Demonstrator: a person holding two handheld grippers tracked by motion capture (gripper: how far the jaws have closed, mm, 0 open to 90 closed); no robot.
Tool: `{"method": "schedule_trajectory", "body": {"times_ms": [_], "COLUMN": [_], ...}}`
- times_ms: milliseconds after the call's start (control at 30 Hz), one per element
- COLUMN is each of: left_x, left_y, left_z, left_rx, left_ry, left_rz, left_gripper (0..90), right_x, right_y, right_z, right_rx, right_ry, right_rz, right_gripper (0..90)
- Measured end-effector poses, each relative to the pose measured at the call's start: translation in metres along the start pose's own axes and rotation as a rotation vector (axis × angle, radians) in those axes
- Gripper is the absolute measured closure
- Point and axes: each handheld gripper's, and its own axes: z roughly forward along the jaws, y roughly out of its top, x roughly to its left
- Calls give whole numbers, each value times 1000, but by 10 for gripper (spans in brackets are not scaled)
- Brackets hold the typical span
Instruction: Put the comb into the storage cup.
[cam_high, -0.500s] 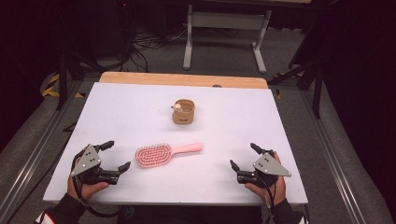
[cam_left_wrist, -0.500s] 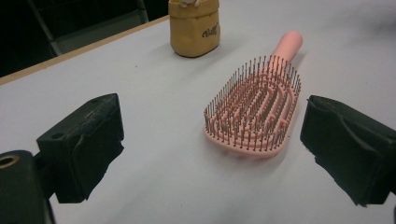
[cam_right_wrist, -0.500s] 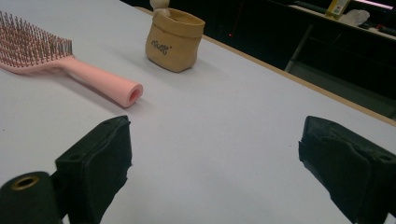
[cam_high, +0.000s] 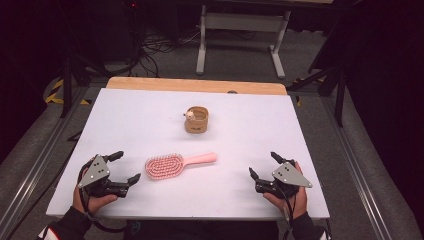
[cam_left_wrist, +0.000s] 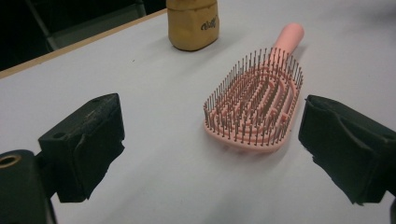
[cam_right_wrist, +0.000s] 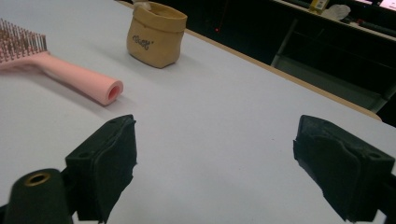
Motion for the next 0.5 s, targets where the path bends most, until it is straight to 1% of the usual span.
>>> {"method": "schedule_trajectory", "body": {"times_ms": [100, 133, 233, 267, 300, 333, 367, 400, 433, 467, 500], "left_x": [-1, -2, -2, -2, -2, -2, -2, -2, -2, -2, -2], "left_y": [0, 0, 0, 0, 0, 0, 0, 0, 0, -1, -1], "left_z": [-2, -3, -3, -3, -3, -3, -3, -3, -3, -3, -3], "left_rx": [0, -5, -8, -8, -8, -8, -7, -6, -6, -4, -4], "left_ry": [5, 8, 10, 10, 8, 8, 8, 8, 5, 6, 6], "left_rz": [2, 6, 4, 4, 1, 1, 0, 3, 2, 3, 3], "left_gripper": [80, 80, 80, 80, 80, 80, 80, 80, 80, 78, 78], "right_x": [-2, -3, -6, -6, -7, -7, -7, -7, -6, -5, -5], "right_y": [4, 6, 13, 13, 18, 21, 23, 23, 26, 31, 31], "right_z": [3, 4, 11, 11, 16, 19, 22, 22, 25, 31, 31], "right_rx": [1, -3, -13, -13, -12, -9, -3, -3, -2, 8, 8], "right_ry": [-17, -17, -7, -7, 2, 1, 11, 11, 24, 54, 54], "right_rz": [21, 22, 49, 49, 66, 64, 60, 60, 59, 57, 57], "right_gripper": [182, 192, 242, 242, 273, 291, 302, 302, 302, 265, 265]}}
